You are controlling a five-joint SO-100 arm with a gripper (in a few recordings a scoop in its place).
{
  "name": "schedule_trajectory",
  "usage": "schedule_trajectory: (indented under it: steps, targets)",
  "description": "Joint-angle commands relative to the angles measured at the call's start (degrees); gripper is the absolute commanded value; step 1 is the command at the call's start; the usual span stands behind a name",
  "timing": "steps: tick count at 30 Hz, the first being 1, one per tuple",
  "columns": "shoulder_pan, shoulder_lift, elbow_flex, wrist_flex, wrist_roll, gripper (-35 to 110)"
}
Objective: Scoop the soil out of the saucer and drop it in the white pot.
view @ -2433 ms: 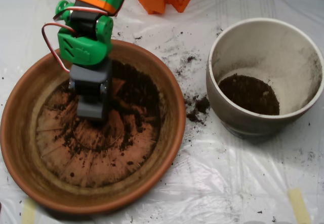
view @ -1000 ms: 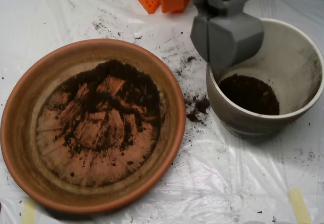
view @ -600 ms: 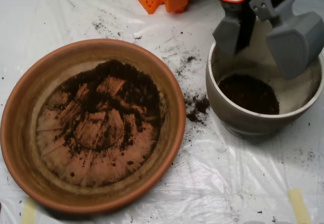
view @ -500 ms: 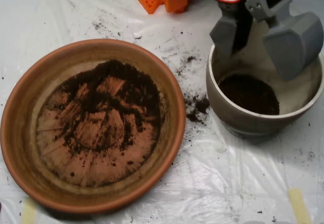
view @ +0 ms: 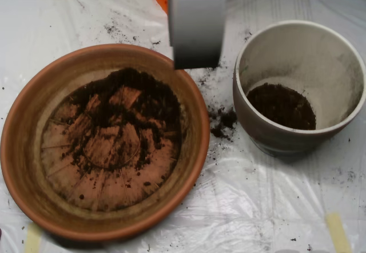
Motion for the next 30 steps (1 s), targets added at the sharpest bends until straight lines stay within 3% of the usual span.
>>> schedule_trajectory:
  steps: [1, 7, 15, 24, 30]
  targets:
    - [7.56, -1.85, 4.31, 0.09, -2.9, 35]
    - [17.31, -17.23, 7.38, 0.7, -11.16, 35]
    - [20.13, -37.88, 0.0, 5.62, -30.15, 35]
    - [17.58, -38.94, 6.06, -2.2, -39.64, 37]
    - [14.94, -34.63, 14.15, -10.63, -40.34, 37]
